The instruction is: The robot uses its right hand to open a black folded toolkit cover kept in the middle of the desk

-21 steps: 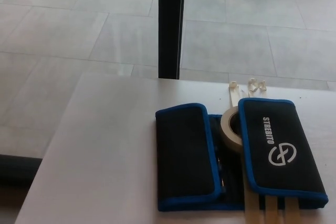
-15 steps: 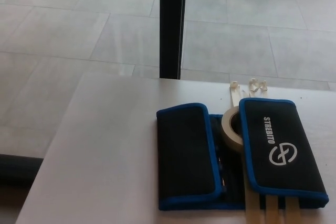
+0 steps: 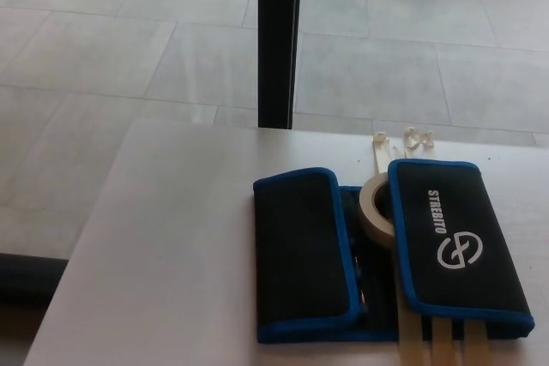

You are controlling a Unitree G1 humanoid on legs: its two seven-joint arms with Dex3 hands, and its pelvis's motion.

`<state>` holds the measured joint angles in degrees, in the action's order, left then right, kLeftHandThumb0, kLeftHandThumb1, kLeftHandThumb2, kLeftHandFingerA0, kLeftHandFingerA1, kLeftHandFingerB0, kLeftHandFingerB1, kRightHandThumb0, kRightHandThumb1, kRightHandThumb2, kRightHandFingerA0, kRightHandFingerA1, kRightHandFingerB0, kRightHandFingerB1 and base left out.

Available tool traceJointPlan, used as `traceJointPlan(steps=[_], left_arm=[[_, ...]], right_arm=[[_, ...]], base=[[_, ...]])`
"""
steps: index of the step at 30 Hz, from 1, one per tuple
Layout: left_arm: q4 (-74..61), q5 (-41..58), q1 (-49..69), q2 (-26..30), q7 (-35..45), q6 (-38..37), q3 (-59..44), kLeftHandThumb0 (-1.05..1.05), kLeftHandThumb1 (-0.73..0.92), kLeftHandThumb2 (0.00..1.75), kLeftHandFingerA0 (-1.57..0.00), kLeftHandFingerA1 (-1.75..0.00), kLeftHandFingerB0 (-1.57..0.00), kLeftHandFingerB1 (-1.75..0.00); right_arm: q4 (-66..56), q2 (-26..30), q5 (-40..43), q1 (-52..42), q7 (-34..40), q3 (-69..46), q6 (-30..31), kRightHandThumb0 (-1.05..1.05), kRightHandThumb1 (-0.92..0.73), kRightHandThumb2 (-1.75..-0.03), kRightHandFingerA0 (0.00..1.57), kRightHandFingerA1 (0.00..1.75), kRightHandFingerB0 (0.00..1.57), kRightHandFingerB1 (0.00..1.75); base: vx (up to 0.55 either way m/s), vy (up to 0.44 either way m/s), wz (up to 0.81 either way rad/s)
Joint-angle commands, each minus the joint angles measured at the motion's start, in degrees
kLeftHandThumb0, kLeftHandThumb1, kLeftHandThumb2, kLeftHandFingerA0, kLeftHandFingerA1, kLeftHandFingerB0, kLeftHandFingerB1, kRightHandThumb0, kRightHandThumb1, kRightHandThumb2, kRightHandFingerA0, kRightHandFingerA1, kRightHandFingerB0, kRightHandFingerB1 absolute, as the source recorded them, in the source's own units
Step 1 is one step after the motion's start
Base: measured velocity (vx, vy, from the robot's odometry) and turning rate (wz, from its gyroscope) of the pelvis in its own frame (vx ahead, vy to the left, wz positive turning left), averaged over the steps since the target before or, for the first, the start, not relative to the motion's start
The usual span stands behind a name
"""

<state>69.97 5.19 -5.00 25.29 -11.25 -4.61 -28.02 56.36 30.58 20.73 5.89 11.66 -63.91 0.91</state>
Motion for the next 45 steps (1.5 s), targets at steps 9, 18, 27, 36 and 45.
traceJointPlan(steps=[9,18,27,36,45], left_arm=[[1.1,2.0,-0.4,1.5,-1.9,-2.5,-0.9,-0.46,0.49,0.56,-0.73,-0.78,-0.75,-0.56],[0.6,2.4,-0.5,1.0,-2.3,-1.7,-1.2,-0.45,0.50,0.57,-0.73,-0.80,-0.76,-0.55],[0.9,1.9,-0.9,1.3,-2.5,-1.5,-0.7,-0.45,0.51,0.55,-0.72,-0.82,-0.75,-0.56],[0.8,2.8,-1.0,1.5,-2.3,-1.0,-1.6,-0.46,0.50,0.55,-0.70,-0.79,-0.75,-0.55],[1.2,2.3,-0.8,1.7,-1.6,-2.2,-1.1,-0.47,0.50,0.55,-0.69,-0.75,-0.76,-0.55]], right_arm=[[-38.2,-4.4,5.9,4.3,-4.8,11.9,5.1,-0.64,-0.63,-0.59,0.38,0.81,0.33,0.48],[-56.8,-10.2,-5.3,-2.0,-10.5,30.9,-6.5,-0.62,-0.63,-0.59,0.42,0.70,0.39,0.50],[-66.4,-9.3,-19.6,-9.2,-14.6,53.7,-9.2,-0.54,-0.58,-0.57,0.35,0.46,0.36,0.35],[-63.1,-1.2,-33.8,-10.7,-17.3,67.5,-17.8,-0.59,-0.54,-0.57,0.30,0.52,0.34,0.34],[-60.0,2.6,-36.3,-9.4,-18.2,73.5,-17.8,-0.56,-0.57,-0.57,0.23,0.58,0.27,0.37]], base=[[0.00,0.000,0.01],[0.00,0.000,0.00],[0.00,0.000,0.00],[0.00,0.000,0.00],[0.00,0.000,0.00]])
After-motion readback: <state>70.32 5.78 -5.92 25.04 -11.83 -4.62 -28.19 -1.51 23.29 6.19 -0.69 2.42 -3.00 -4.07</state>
